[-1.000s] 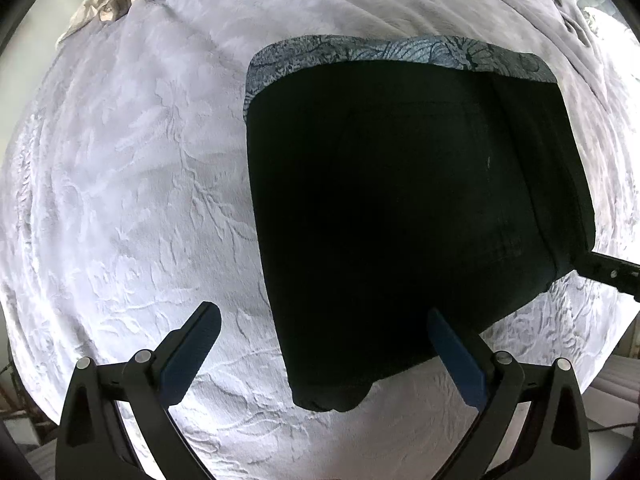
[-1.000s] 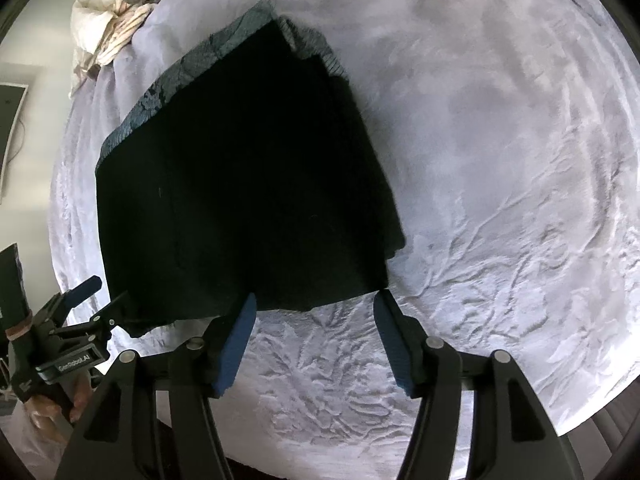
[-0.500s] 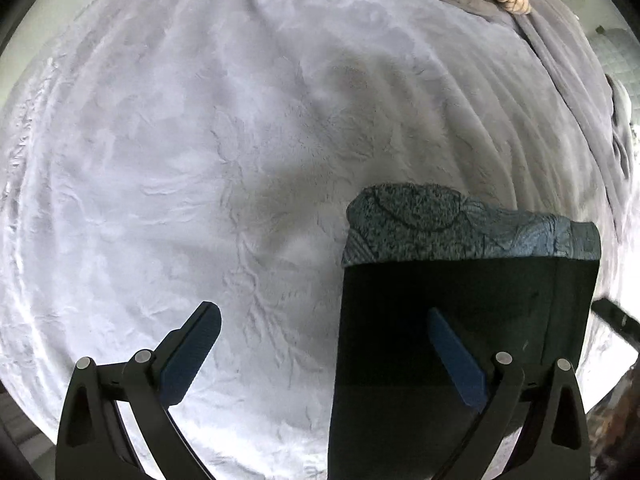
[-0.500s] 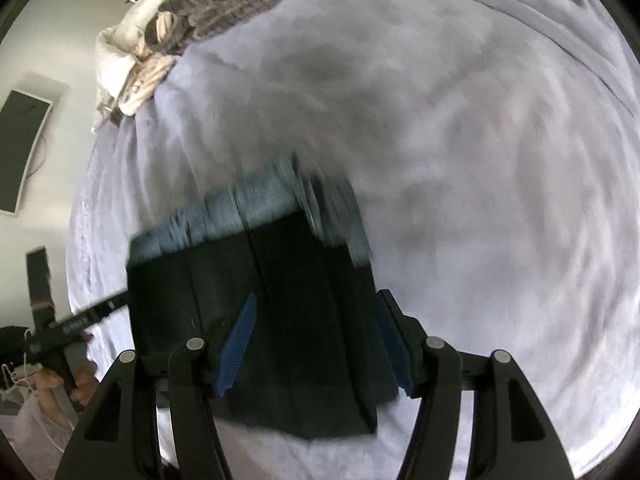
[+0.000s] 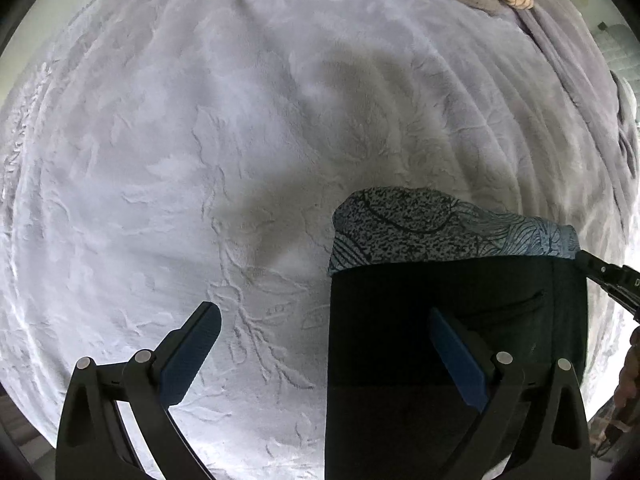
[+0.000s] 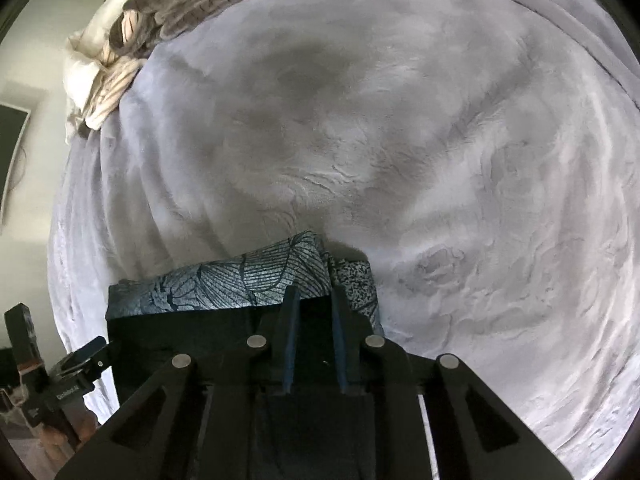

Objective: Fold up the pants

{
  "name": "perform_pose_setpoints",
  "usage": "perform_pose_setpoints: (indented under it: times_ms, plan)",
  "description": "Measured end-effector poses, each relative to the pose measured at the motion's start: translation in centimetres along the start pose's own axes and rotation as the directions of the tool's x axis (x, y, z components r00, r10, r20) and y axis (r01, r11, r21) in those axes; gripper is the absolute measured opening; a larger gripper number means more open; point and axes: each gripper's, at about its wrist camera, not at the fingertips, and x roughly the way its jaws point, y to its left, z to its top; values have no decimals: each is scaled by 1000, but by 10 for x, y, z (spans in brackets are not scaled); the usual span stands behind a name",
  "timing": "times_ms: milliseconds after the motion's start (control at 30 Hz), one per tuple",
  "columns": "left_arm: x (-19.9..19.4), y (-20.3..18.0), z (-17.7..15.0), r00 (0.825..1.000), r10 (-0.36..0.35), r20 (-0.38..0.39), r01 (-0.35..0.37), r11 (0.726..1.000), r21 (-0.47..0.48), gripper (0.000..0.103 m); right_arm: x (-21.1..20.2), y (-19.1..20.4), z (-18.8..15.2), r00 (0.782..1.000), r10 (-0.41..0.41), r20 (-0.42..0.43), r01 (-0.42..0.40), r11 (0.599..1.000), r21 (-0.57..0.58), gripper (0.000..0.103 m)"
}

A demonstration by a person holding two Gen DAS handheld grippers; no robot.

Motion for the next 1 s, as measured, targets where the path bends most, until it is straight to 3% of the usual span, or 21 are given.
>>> perform_pose_setpoints:
  times_ms: [133, 300, 433, 500, 600, 667, 733, 1000]
  plan:
    - [-14, 15, 7, 999, 0, 38, 0, 1000, -2, 103, -20, -4, -10, 999, 46, -3, -46, 999, -6, 20]
    - [5, 15, 3, 1000, 4, -10, -4, 1000, -9, 103, -46, -2, -37, 996, 88, 18, -87, 995, -46, 20]
    - [6, 10, -5, 1000, 23, 10, -23, 1000, 2, 103, -29, 11, -74, 999, 15, -49, -20, 994, -106, 21]
    - [5, 7, -7, 1000, 24, 5, -24, 1000, 12, 103, -21, 15, -88, 999, -43, -31, 38, 989, -143, 21]
    - [3, 2, -11, 999, 45, 14, -46, 998, 38, 103, -28, 12, -92, 1000, -19, -8, 18, 995, -100, 22]
    - [2, -1, -12, 999, 49, 12, -50, 998, 41, 103, -32, 8, -92, 1000, -3, -12, 2, 997, -74, 28]
    - [1, -3, -13, 999, 52, 10, -53, 998, 40, 103, -36, 6, -97, 1000, -22, -11, 21, 997, -80, 45]
    - [-12, -9, -21, 998, 59, 8, -59, 996, 59, 103, -35, -8, -110, 999, -26, -26, 25, 999, -36, 55]
